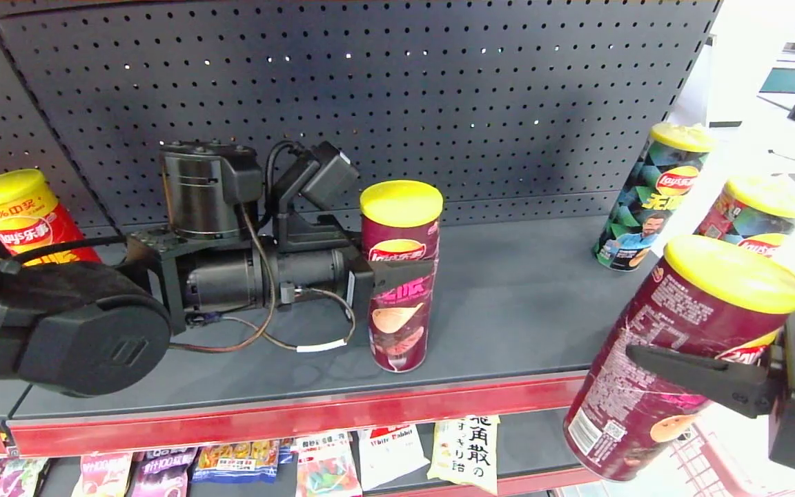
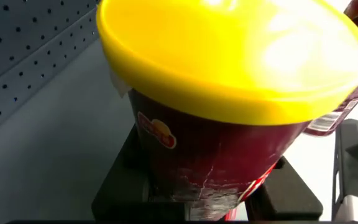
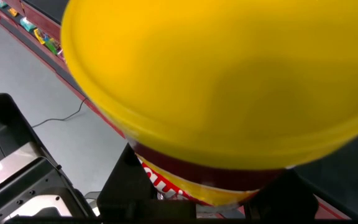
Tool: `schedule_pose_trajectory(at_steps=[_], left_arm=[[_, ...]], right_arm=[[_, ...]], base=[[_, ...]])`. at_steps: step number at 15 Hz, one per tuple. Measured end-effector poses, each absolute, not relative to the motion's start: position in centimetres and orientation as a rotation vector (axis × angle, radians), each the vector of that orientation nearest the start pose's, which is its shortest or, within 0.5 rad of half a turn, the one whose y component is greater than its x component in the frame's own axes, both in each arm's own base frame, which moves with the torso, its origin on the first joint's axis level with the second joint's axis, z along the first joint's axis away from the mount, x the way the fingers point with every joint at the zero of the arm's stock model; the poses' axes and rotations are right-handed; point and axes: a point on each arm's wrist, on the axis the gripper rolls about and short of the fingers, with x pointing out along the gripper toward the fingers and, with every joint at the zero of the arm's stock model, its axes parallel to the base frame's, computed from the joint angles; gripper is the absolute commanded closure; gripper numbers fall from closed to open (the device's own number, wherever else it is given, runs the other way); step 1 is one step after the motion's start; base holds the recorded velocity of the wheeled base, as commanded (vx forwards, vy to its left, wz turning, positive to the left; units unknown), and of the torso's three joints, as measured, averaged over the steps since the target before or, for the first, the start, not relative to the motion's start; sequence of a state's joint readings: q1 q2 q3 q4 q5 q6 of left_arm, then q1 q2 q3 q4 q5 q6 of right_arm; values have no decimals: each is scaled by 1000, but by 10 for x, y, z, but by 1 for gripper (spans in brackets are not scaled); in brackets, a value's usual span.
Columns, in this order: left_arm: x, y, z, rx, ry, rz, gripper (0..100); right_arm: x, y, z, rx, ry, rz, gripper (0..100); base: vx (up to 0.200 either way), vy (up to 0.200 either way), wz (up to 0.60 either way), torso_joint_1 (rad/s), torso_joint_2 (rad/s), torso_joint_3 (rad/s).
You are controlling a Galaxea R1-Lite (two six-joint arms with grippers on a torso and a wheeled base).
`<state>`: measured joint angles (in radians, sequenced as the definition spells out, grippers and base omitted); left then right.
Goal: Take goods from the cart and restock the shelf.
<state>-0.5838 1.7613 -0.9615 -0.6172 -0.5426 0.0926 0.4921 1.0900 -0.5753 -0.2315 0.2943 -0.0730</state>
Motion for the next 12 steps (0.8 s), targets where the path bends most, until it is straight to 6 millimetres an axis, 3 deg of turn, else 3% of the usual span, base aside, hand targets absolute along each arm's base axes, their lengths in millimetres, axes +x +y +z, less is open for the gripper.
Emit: schedule_pose_trajectory(at_steps=[12], left_arm=[[258,-194,192,92,145,-1105,100]], right_arm=[[130,77,218,-98,265,791,100]], base=[[0,0,0,0,0,0]])
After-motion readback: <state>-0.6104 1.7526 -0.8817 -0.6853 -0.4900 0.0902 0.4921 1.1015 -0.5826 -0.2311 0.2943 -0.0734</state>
